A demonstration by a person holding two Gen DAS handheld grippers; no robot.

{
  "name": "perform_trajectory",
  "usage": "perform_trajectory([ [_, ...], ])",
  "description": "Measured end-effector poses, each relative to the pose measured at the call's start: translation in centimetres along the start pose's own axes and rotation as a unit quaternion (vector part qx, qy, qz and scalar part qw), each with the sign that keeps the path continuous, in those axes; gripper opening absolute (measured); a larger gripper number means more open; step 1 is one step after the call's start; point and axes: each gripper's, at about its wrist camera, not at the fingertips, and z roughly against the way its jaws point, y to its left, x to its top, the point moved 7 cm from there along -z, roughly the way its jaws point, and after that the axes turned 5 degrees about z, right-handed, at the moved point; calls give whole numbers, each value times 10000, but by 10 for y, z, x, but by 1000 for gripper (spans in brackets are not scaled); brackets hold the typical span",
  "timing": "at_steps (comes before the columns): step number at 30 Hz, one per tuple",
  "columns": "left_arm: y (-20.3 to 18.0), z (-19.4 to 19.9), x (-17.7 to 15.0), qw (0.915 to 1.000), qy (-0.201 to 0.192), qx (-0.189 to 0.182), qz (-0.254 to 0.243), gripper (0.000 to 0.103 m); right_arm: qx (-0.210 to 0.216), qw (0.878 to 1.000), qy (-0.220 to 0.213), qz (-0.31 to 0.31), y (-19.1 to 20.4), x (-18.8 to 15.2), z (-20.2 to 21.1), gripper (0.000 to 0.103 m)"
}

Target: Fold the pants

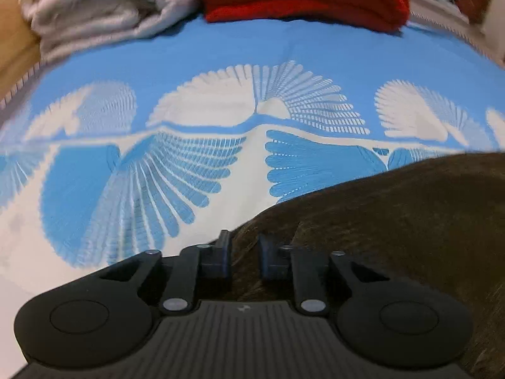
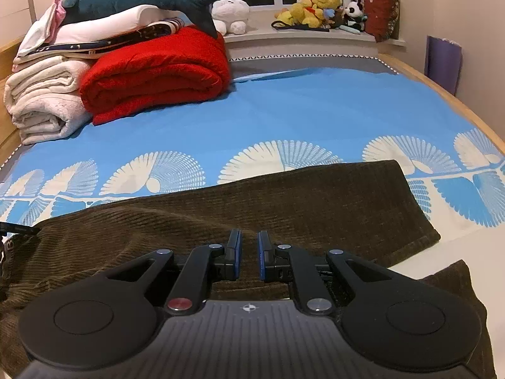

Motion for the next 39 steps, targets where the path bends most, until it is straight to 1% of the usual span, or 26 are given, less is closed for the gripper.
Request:
perform_trajectory([
  [4,-10,20,-3,9990,-179,166,-364,11,-69,9999,47,57,-1,-3,0,11],
  [8,-17,54,-6,9990,-262,194,-319,10,-164,9998,72,17,-6,-7,3,11],
  [11,-29,91,-12,9983,-241,193,-498,9,-170,9996,125,-170,-10,-12,6,11],
  [13,-37,125,-23,9983,-233,43,-534,8,-166,9995,135,-241,-11,-14,9,11],
  [15,-44,164,-39,9984,-241,-167,-488,2,-158,9994,103,-287,-10,-16,14,11],
  [17,-50,199,-63,9979,-164,-507,-375,2,-154,9992,73,-361,-9,-18,20,11],
  [19,-54,223,-92,9958,-35,-835,-362,2,-118,9989,61,-457,-9,-20,26,11],
  [20,-54,227,-106,9951,86,-933,-325,2,-95,9987,61,-502,-8,-22,28,11],
  [22,-54,225,-136,9912,490,-1223,-119,2,-40,9985,55,-540,-6,-25,34,11],
  [24,-42,220,-153,9862,782,-1413,359,3,-28,9986,60,-516,-5,-29,39,11],
  [25,-32,219,-156,9830,875,-1460,683,5,-34,9986,71,-518,-5,-30,41,11],
  [26,-18,218,-158,9772,937,-1537,1130,17,-28,9985,91,-540,-6,-32,42,11],
  [27,-7,219,-157,9721,926,-1567,1478,40,-11,9983,111,-573,-7,-34,44,11],
  [28,10,218,-156,9655,893,-1529,1907,49,4,9980,133,-615,-8,-35,44,11],
  [29,22,216,-158,9598,921,-1445,2225,54,10,9977,152,-662,-10,-36,45,11],
  [30,32,212,-160,9533,1019,-1360,2499,54,10,9974,162,-701,-11,-36,45,12],
  [32,46,198,-171,9330,1383,-1245,3080,54,-9,9969,178,-767,-14,-37,44,12],
  [33,49,190,-177,9204,1582,-1258,3346,54,-19,9966,193,-802,-15,-37,43,12],
  [34,49,184,-180,9098,1712,-1304,3548,54,-23,9962,208,-841,-16,-37,41,12],
  [35,50,180,-180,9019,1774,-1370,3692,54,-20,9959,223,-881,-16,-37,40,12],
  [36,48,178,-178,8963,1792,-1451,3787,55,-7,9955,242,-919,-16,-37,38,12],
  [37,46,176,-176,8930,1786,-1527,3839,60,22,9950,259,-960,-16,-37,36,12],
  [38,43,175,-174,8922,1775,-1552,3853,65,66,9946,263,-1004,-15,-36,34,12],
  [39,41,174,-173,8932,1769,-1501,3852,68,117,9940,258,-1052,-13,-36,32,12],
])
